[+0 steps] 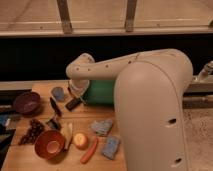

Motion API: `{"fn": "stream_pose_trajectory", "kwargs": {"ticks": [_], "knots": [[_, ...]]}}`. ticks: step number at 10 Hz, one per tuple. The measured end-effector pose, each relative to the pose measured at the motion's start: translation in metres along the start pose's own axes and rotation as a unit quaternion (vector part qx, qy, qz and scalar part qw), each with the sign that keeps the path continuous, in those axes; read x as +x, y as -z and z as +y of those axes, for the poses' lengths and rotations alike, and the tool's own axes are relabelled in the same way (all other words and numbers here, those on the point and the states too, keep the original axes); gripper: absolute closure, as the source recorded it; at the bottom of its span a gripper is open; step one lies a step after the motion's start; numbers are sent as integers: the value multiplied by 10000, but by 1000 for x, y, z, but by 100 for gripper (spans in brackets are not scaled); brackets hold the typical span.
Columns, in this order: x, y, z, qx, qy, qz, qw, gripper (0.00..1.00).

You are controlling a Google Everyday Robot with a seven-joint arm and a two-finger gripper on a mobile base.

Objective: Place fork in purple bowl

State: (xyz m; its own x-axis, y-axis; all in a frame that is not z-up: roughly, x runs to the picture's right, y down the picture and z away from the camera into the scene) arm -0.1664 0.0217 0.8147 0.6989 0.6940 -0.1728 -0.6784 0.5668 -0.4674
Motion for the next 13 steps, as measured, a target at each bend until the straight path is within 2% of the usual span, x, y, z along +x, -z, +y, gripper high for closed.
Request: {"fn": "stream_pose_trajectory", "kwargs": {"ticks": [2, 4, 9, 11, 13], "knots": [[-38, -4, 13, -54, 387, -99, 9992, 86], [-59, -9, 25, -133, 616, -98, 9980, 86], [-56, -10, 22, -143, 549, -66, 9984, 86], [-34, -17, 13, -211, 318, -36, 9993, 86], [-23, -16, 5, -240, 275, -32, 9993, 86]]}}
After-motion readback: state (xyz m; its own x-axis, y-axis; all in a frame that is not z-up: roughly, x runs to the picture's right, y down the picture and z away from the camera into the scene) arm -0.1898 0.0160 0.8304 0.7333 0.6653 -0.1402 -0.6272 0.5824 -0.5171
